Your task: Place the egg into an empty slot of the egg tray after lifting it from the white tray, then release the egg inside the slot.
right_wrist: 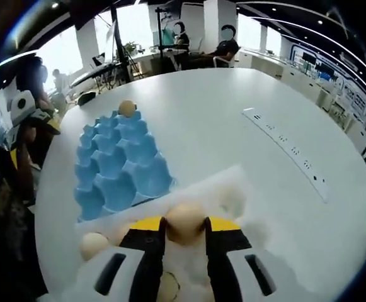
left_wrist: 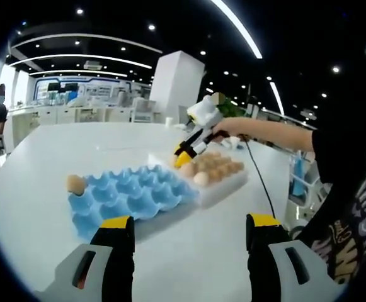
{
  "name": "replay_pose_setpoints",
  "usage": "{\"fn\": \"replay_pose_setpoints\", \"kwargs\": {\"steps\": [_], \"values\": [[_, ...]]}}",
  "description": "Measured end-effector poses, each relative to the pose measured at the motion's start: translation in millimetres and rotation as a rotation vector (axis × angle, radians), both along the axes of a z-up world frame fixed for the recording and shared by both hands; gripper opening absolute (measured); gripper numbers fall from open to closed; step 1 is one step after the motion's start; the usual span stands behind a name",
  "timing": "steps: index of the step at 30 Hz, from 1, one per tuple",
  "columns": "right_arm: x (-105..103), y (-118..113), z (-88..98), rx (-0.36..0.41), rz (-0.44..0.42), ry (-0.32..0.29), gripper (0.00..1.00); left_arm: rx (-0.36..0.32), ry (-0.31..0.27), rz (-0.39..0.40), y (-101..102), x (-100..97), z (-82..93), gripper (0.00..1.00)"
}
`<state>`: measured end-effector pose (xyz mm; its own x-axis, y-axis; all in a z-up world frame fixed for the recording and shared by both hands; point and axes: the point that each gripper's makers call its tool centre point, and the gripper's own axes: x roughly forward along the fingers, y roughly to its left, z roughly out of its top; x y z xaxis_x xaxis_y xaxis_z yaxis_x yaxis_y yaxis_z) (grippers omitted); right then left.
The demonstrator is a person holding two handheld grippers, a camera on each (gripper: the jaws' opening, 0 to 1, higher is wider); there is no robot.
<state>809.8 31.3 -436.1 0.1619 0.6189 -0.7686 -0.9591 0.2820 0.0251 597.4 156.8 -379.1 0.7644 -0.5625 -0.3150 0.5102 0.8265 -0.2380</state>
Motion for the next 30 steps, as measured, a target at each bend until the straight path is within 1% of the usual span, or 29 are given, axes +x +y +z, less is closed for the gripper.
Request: {"fn": "replay_pose_setpoints", "kwargs": {"steps": [2,5,7,10,15,17,20,24,30], "values": [[3,-2,0.3,-0.019,-0.008,-0.01,0.27,0.002,-0.001,-0.005,-2,0.3,0.6,0.73],[0,0,0.4,-0.033,-0.019,-0.03,0.27,-0.001,-0.005,-0.008,-3,-0.1,2.2,0.73],[0,0,0.6,-0.033,-0.032,-0.028,0.27,0.001,-0.006,-0.013,-4,-1.1,2.3,0.73],[9,0,1.1,-0.031,-0.046,-0.029,0.26,0.003,-0.009,-0.014,-4,-2.4,3.0,0.73],[6,1,2.0,-0.021,-0.07,-0.029,0.26,-0.003,-0.016,-0.005,0,-3.9,4.4,0.73],[7,1,2.7,-0.032,-0.059,-0.046,0.26,-0.003,-0.015,-0.002,0,-3.7,3.8,0.73],[-2,2,6.9,-0.029,-0.057,-0.059,0.26,-0.005,-0.014,-0.004,-1,-3.2,3.9,0.73],[6,1,12.4,-0.022,-0.062,-0.061,0.26,-0.003,-0.013,-0.008,-1,-2.2,3.7,0.73],[11,4,16.7,-0.002,-0.076,-0.061,0.26,-0.006,-0.014,-0.003,1,-2.5,4.1,0.73]]}}
